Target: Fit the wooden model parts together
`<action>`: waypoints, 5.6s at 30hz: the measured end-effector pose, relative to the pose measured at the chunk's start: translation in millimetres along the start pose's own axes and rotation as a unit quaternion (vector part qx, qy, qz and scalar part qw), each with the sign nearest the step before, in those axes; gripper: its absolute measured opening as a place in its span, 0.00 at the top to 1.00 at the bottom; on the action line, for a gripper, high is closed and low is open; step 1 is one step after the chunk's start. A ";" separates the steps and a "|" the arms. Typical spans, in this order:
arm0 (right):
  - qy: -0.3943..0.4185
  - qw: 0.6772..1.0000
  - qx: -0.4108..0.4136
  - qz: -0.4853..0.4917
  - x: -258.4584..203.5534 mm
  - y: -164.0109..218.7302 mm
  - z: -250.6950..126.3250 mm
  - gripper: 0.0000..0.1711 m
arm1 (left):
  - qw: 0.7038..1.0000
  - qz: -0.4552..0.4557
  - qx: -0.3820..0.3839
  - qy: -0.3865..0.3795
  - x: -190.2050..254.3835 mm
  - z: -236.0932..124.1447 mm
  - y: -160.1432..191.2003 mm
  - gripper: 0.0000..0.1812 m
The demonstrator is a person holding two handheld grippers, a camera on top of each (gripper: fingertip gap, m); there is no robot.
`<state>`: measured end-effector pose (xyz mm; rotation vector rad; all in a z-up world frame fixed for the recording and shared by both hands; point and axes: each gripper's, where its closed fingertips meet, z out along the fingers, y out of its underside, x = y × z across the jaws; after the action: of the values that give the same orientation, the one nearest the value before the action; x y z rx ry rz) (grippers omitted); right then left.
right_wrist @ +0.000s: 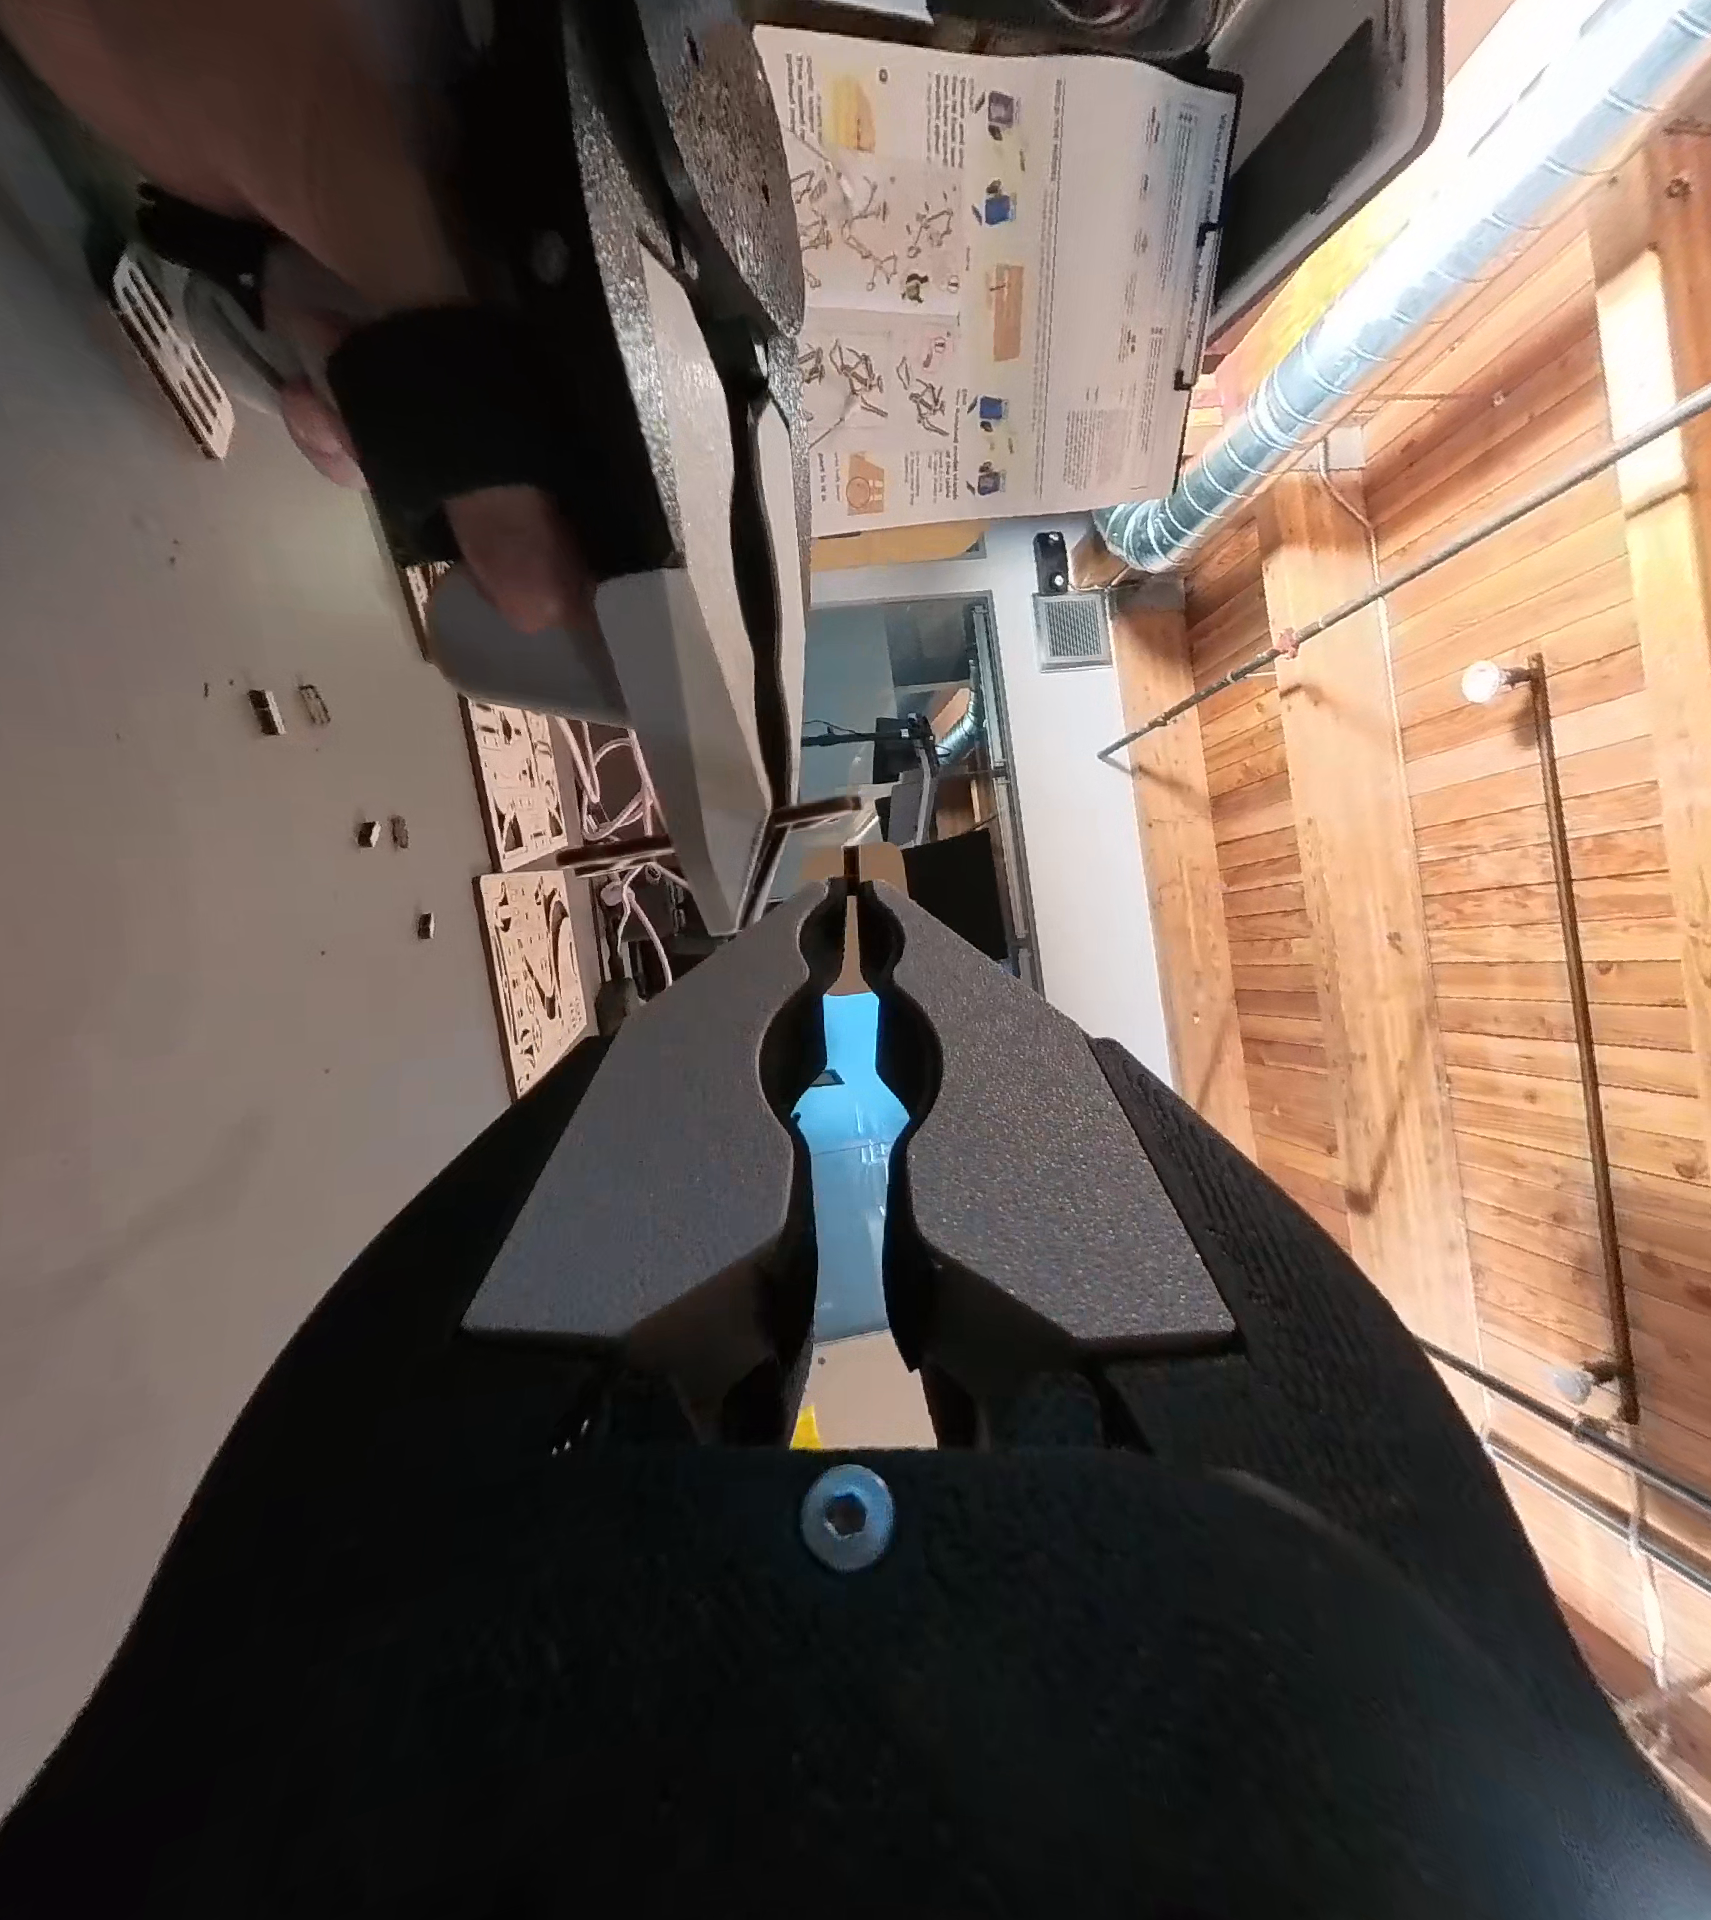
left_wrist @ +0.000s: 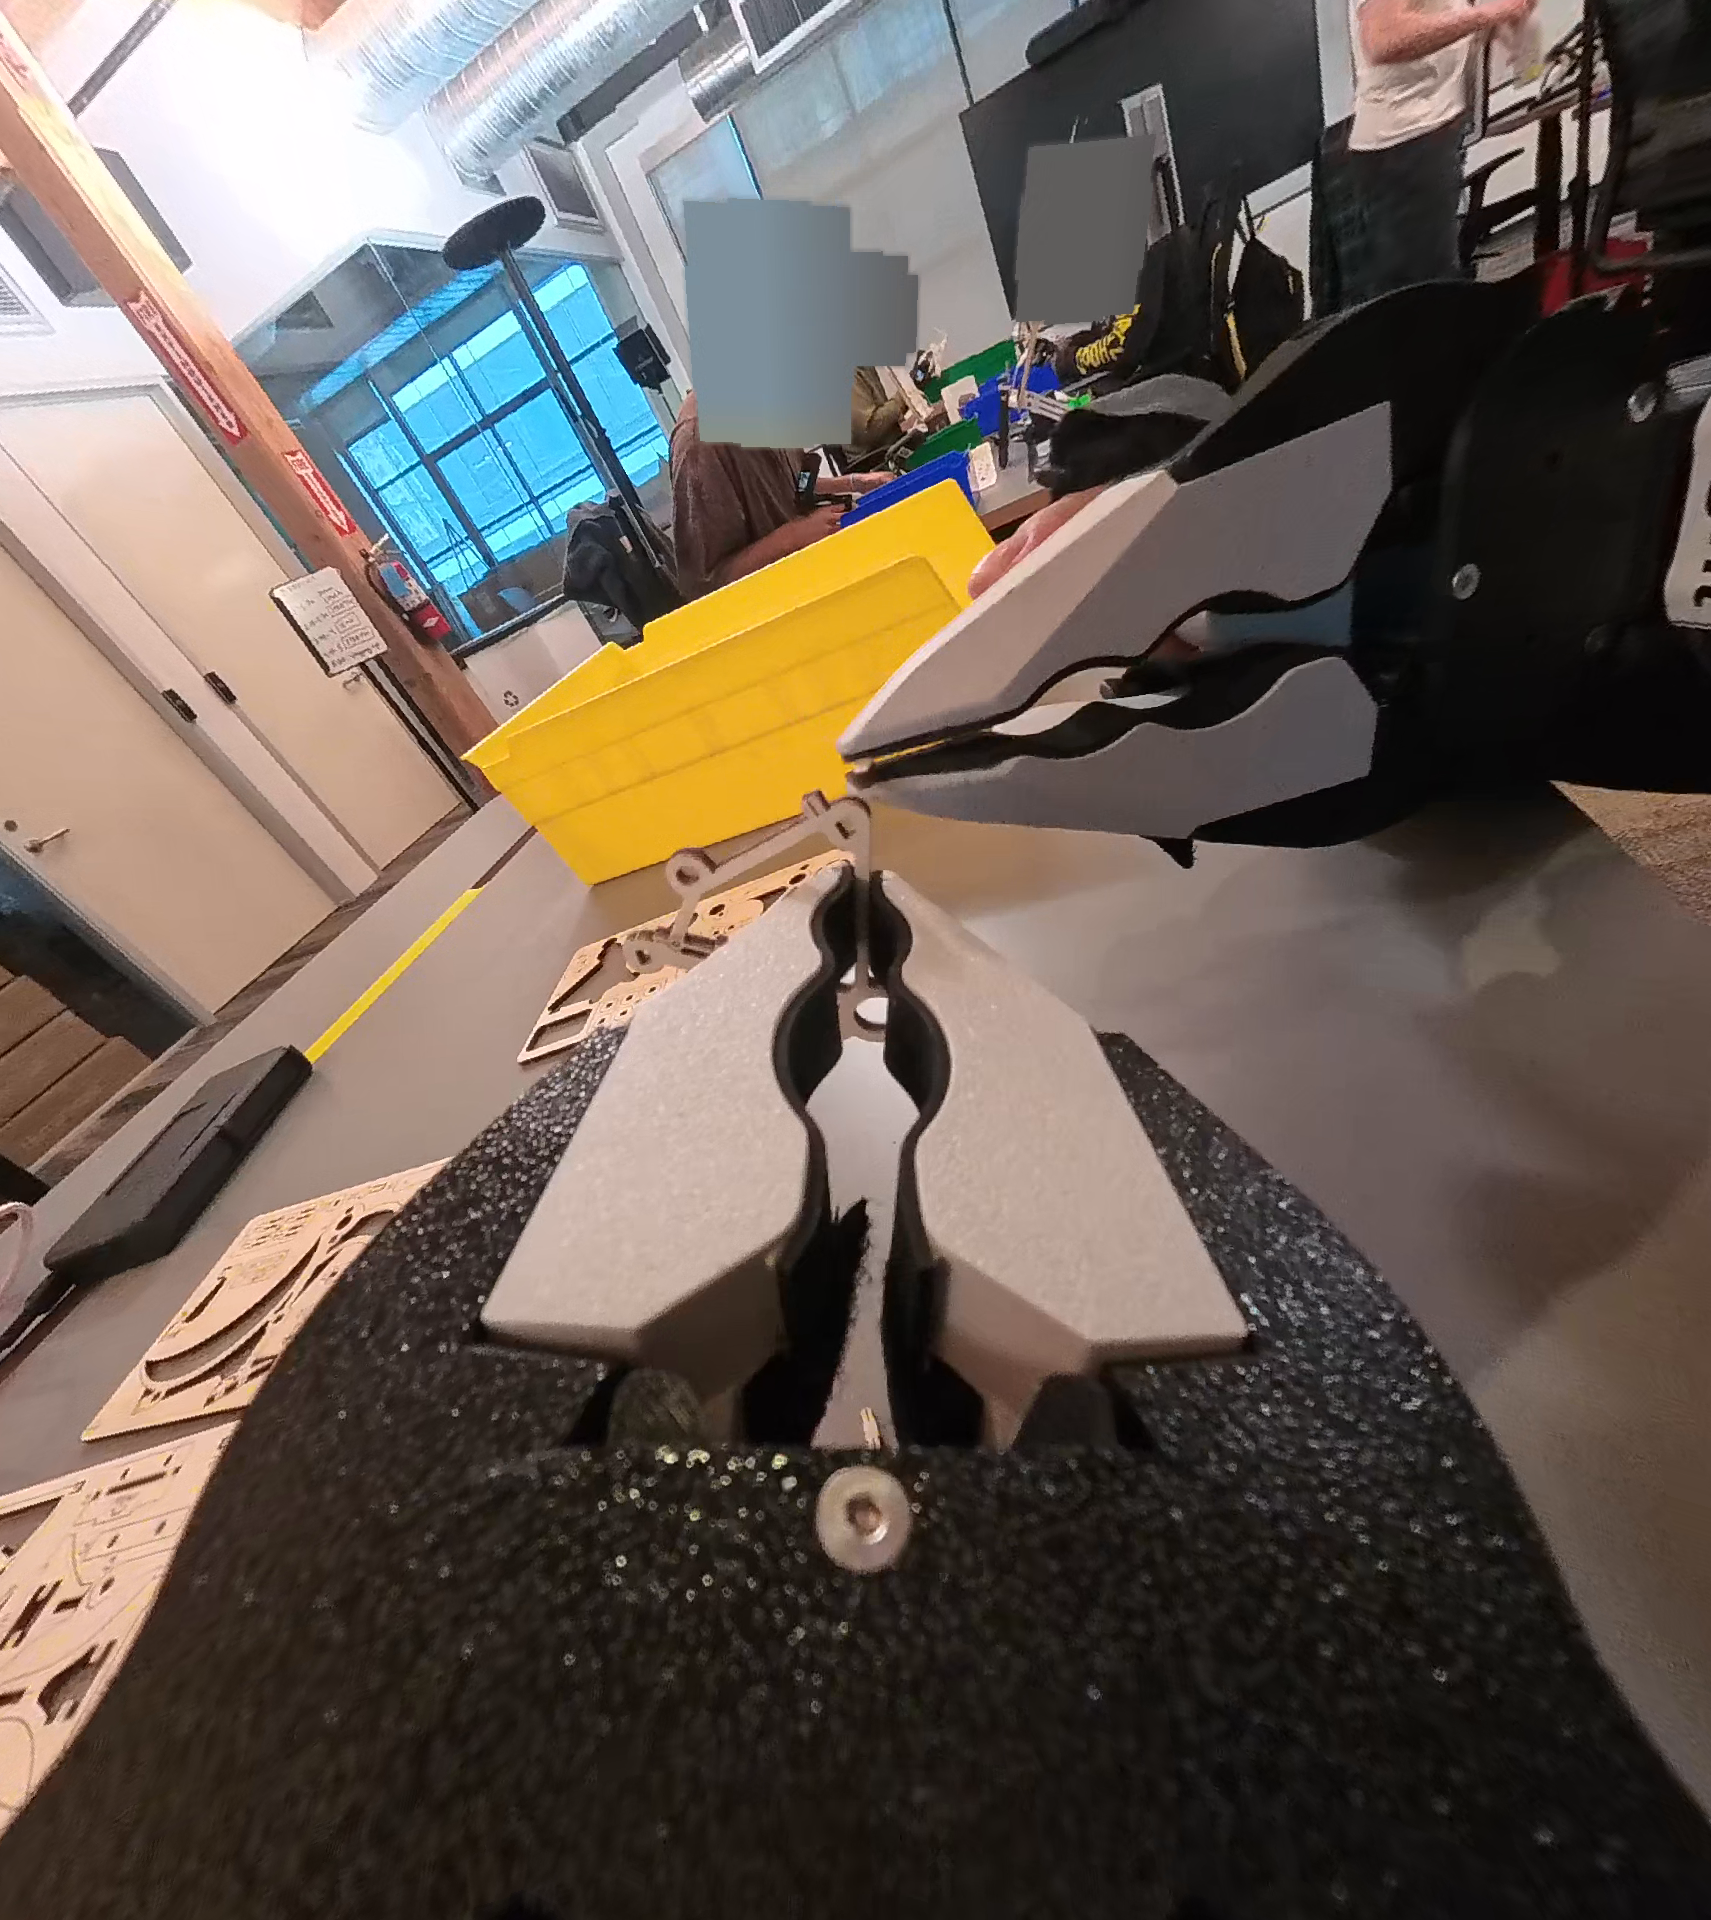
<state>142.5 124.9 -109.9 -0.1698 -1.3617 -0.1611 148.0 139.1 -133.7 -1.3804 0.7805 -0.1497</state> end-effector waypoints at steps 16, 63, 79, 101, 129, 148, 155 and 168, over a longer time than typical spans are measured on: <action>-0.026 1.000 -0.009 0.002 -8.6 -0.4 3.0 1.00 | 0.992 0.102 -0.037 -0.059 -8.8 0.9 7.1 1.00; -0.035 0.999 -0.003 -0.019 -12.5 -1.7 2.7 1.00 | 0.985 0.156 -0.049 -0.062 -4.7 3.4 10.2 1.00; -0.085 0.995 -0.021 -0.043 -30.9 8.0 5.2 1.00 | 0.980 0.110 -0.165 -0.010 -2.6 8.7 35.6 1.00; -0.110 0.993 -0.025 -0.028 -41.8 9.8 7.9 1.00 | 0.964 0.011 -0.257 0.060 7.6 5.8 46.7 1.00; -0.131 0.991 -0.030 -0.023 -47.6 12.3 5.8 1.00 | 0.940 -0.083 -0.314 0.107 9.0 -5.7 38.7 1.00; -0.157 0.987 -0.040 -0.007 -51.9 15.2 3.0 1.00 | 0.930 -0.113 -0.328 0.118 13.5 -5.1 48.9 1.00; -0.157 0.987 -0.037 -0.001 -50.4 15.0 1.6 1.00 | 0.936 -0.145 -0.297 0.123 14.4 -4.0 48.3 1.00; -0.161 0.987 -0.023 0.004 -51.1 9.7 0.7 1.00 | 0.954 -0.170 -0.216 0.122 13.8 -5.1 46.3 1.00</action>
<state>133.7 135.3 -160.0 -0.2478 -1.6806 -0.1617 139.6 138.0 -181.5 -1.9369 0.8017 -0.4460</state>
